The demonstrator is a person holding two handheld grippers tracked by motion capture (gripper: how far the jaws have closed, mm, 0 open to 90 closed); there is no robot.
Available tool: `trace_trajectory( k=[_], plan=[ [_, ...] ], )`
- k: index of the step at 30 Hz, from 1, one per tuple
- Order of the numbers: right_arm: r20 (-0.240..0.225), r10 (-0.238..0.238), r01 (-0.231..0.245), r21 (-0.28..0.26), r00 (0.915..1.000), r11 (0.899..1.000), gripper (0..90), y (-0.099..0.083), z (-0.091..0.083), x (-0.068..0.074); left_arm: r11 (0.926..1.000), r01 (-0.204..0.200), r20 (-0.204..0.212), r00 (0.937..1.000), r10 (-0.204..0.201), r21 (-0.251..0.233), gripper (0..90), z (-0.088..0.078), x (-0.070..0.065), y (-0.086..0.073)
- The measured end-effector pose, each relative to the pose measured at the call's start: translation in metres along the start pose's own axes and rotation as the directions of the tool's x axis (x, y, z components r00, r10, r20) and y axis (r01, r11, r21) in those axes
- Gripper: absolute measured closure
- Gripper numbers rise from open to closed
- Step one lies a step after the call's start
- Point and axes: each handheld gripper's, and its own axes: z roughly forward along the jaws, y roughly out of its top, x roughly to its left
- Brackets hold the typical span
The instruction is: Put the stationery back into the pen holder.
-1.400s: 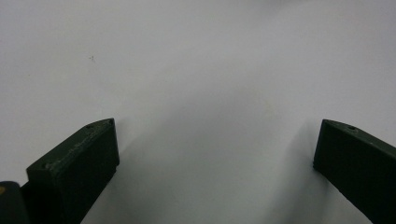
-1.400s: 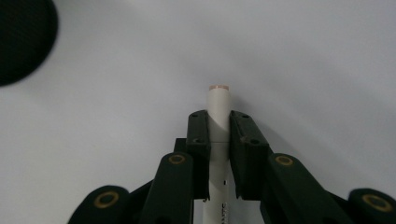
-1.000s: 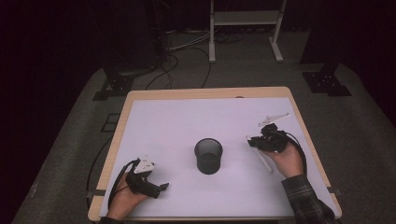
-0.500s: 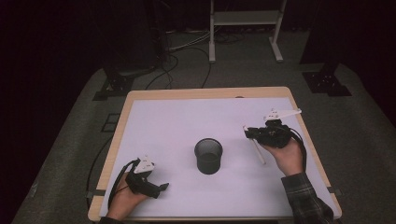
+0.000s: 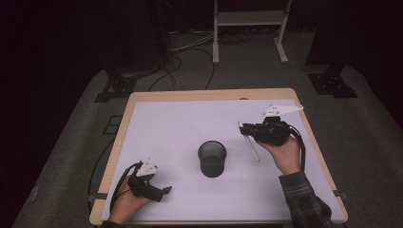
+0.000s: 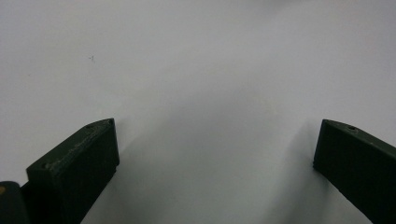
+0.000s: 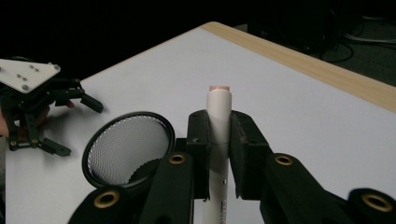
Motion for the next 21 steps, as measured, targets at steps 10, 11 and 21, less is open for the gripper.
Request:
trace_trajectory(
  k=[10, 11, 21],
  plan=[
    [-0.055, -0.032, 0.029, -0.045, 0.9980, 0.999, 78.0, 0.025, 0.010, 0.014, 1.0000, -0.001, -0.002, 1.0000, 0.001, -0.005, 0.0, 0.000, 0.000, 0.000],
    [-0.061, -0.035, 0.031, -0.051, 0.9975, 0.998, 78.0, 0.027, 0.012, 0.016, 1.0000, -0.002, -0.002, 1.0000, 0.002, -0.002, 0.0, 0.000, 0.000, 0.000],
    [-0.114, -0.069, 0.059, -0.090, 0.9911, 0.994, 78.0, 0.049, 0.029, 0.034, 1.0000, -0.002, -0.001, 1.0000, 0.002, -0.003, 0.0, 0.000, 0.000, 0.000]
  ],
)
